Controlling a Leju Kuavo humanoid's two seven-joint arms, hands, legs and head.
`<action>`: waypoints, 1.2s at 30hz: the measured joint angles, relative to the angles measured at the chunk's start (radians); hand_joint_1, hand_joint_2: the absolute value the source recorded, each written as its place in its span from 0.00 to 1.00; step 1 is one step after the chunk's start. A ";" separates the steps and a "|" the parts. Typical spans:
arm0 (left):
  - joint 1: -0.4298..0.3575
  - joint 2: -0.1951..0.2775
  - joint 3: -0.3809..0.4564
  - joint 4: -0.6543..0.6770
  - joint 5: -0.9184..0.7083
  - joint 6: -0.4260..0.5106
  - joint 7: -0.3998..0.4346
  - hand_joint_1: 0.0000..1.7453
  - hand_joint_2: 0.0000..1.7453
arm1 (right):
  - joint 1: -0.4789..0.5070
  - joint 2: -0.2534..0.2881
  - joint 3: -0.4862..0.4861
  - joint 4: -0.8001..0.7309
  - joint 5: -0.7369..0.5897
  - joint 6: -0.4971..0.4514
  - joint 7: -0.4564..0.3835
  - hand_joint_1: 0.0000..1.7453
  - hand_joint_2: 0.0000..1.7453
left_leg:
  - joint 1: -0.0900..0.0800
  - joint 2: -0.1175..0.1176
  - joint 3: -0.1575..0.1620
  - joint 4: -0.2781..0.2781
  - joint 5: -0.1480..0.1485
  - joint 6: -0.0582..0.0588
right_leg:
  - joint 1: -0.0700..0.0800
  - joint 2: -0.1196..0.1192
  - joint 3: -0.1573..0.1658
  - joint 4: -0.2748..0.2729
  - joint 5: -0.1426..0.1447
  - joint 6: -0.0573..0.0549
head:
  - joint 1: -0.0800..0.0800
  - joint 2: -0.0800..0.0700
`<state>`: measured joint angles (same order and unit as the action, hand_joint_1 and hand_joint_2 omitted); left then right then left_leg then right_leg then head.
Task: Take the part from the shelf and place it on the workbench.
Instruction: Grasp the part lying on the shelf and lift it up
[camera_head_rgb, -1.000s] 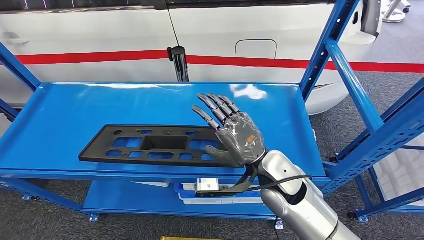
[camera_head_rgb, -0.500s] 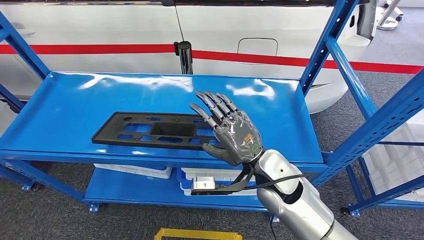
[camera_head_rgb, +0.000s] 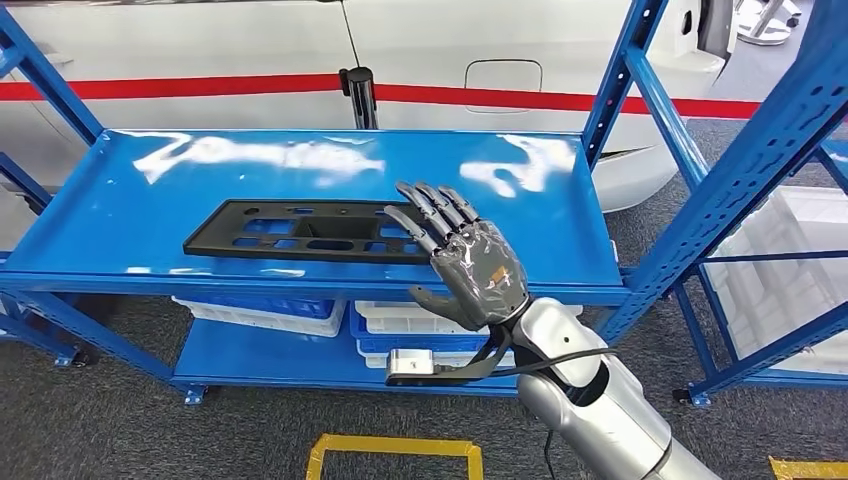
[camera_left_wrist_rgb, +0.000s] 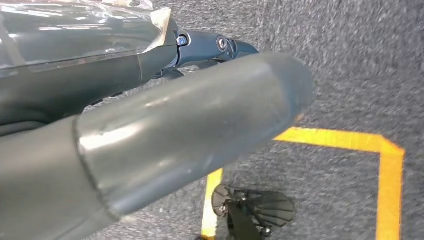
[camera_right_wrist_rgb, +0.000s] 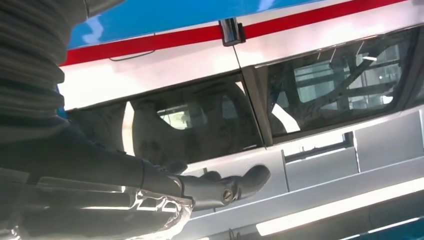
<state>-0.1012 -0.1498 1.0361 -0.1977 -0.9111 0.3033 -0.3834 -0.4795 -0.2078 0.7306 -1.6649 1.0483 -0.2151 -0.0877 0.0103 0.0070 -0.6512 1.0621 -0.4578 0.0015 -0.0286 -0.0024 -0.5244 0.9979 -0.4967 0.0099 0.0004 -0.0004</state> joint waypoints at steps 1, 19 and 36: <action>0.000 0.000 0.000 0.000 0.000 0.000 0.000 0.00 0.00 | -0.001 0.001 0.000 0.000 0.000 0.000 0.000 0.00 1.00 | 0.003 -0.003 -0.019 0.051 -0.047 -0.005 | 0.000 -0.001 -0.007 0.000 0.008 -0.009 | -0.001 0.000; -0.003 -0.004 -0.006 0.000 -0.041 0.010 0.015 0.00 0.00 | -0.036 0.104 0.085 0.157 0.083 -0.064 -0.021 0.00 1.00 | 0.000 0.006 0.134 -0.089 -0.026 0.052 | 0.014 0.000 -0.203 0.280 -0.056 0.014 | 0.005 0.000; -0.016 -0.010 -0.020 0.000 -0.077 0.014 0.026 0.00 0.00 | -0.227 0.411 0.222 0.597 0.080 -0.122 -0.002 0.00 1.00 | 0.003 0.003 0.097 -0.067 -0.009 0.021 | 0.027 0.002 -0.038 0.001 0.031 0.005 | 0.001 0.000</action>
<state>-0.1167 -0.1594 1.0159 -0.1976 -0.9880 0.3174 -0.3571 -0.7063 0.2035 0.9525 -1.0674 1.1288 -0.3370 -0.0893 0.0131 0.0104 -0.5538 0.9949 -0.4672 0.0221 -0.0019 -0.0003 -0.5625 0.9990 -0.4656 0.0145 0.0017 -0.0002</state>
